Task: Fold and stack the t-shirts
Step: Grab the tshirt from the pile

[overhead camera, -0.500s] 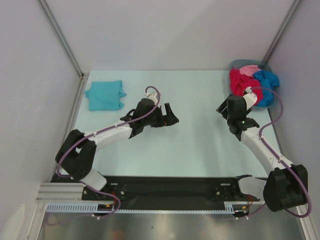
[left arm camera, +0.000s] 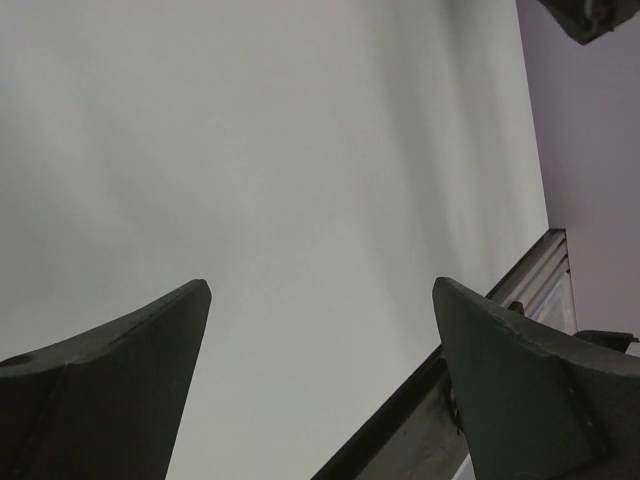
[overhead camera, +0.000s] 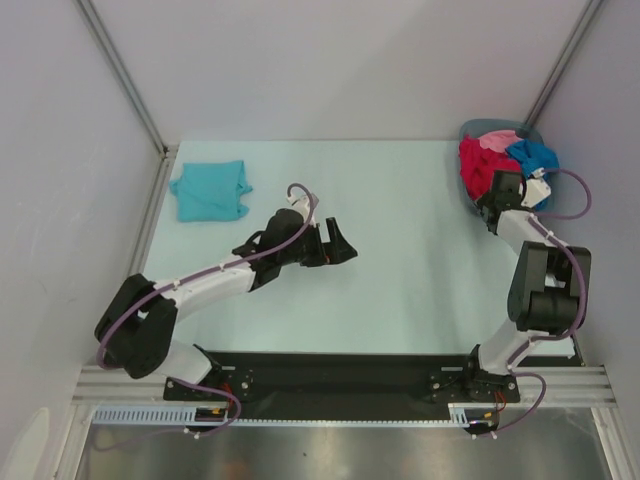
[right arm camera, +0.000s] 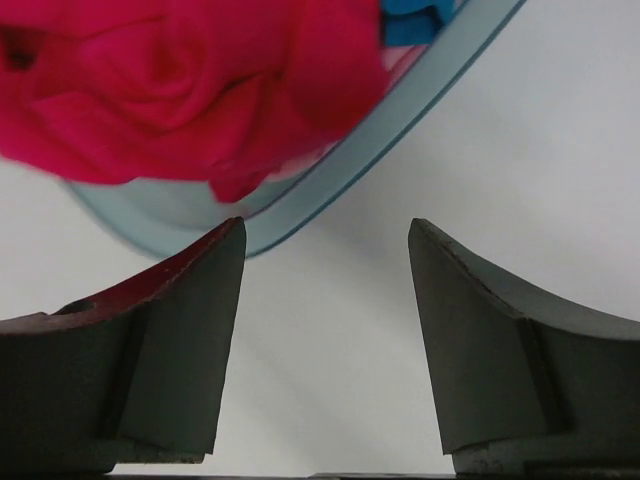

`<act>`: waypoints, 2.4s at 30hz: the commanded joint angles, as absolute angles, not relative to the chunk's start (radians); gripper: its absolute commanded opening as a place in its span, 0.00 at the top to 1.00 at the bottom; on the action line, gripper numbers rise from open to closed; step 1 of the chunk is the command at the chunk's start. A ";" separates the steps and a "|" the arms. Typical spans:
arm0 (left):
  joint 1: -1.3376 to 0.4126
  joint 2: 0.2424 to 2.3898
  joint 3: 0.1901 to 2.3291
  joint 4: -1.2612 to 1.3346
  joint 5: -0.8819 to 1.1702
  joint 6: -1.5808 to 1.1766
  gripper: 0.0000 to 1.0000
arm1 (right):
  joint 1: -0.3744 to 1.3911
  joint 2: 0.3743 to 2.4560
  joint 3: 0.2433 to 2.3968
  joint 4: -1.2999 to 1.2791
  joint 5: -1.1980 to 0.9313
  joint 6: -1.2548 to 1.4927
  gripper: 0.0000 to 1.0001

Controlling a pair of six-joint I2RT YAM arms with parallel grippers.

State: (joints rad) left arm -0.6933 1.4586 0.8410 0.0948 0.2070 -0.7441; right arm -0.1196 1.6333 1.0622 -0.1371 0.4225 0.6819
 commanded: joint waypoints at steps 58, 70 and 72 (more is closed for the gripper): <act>-0.747 1.325 0.831 0.089 0.160 -0.718 0.00 | -0.201 1.664 1.200 -0.212 0.282 0.707 0.32; -0.747 1.319 0.816 0.081 0.152 -0.713 0.00 | -0.210 1.853 1.489 -0.270 0.259 0.661 0.31; -0.747 1.321 0.818 0.078 0.147 -0.710 0.00 | -0.215 1.881 1.514 -0.285 0.253 0.660 0.31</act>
